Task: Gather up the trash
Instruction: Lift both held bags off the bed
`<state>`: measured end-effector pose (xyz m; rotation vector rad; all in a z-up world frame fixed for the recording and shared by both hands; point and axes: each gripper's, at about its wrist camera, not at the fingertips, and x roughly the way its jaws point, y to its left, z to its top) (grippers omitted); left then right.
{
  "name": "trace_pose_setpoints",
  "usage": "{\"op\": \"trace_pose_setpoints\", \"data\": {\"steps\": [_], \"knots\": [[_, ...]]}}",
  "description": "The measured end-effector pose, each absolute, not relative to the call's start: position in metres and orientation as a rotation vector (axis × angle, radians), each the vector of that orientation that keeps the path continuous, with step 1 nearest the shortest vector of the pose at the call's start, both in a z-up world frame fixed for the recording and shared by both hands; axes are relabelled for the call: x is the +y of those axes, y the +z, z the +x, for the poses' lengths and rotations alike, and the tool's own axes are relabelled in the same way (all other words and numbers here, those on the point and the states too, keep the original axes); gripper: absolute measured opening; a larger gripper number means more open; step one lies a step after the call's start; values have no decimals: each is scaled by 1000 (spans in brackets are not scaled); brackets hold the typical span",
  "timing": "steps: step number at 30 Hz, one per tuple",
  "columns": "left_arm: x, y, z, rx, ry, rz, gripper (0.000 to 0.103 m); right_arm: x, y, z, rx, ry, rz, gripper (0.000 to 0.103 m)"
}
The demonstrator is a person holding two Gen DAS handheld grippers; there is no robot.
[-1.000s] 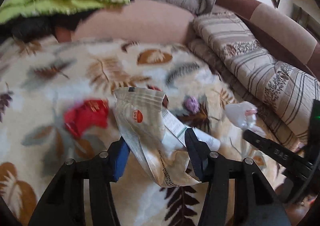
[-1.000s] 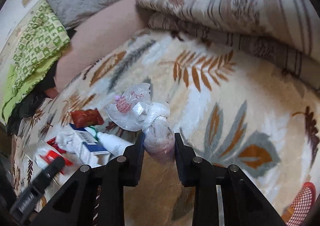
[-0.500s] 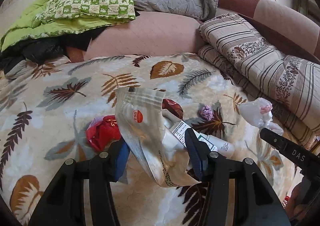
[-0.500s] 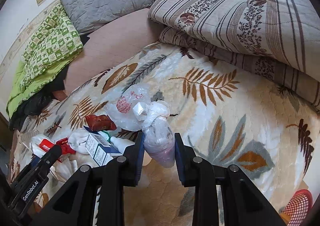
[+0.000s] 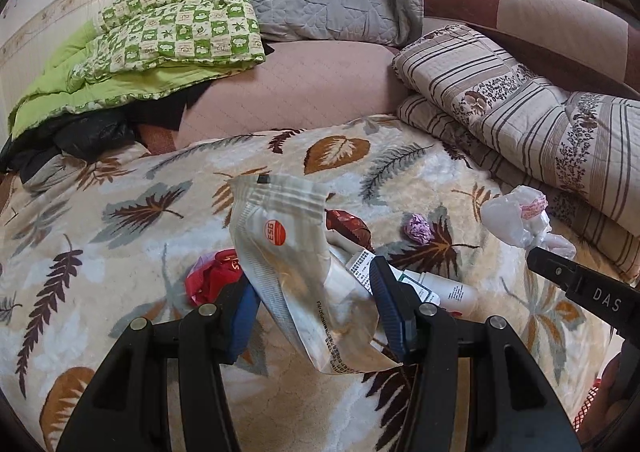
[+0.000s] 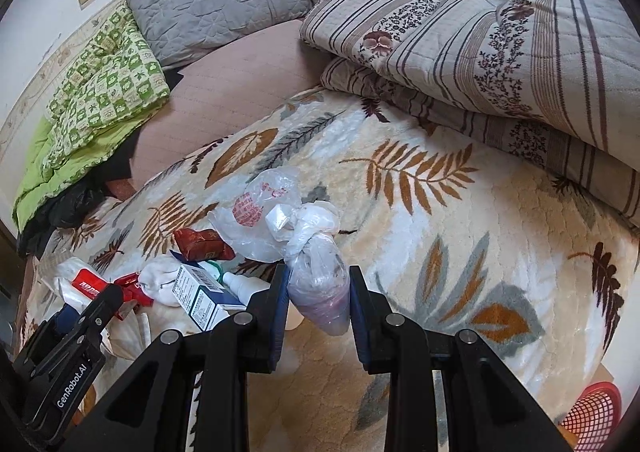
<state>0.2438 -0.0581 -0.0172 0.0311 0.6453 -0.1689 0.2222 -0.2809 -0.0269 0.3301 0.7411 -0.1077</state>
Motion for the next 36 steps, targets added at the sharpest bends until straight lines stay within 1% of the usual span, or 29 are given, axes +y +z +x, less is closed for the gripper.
{"op": "trace_pose_setpoints", "data": {"steps": [36], "knots": [[-66, -18, 239, 650, -201, 45, 53, -279, -27, 222, 744, -107, 314, 31]]}}
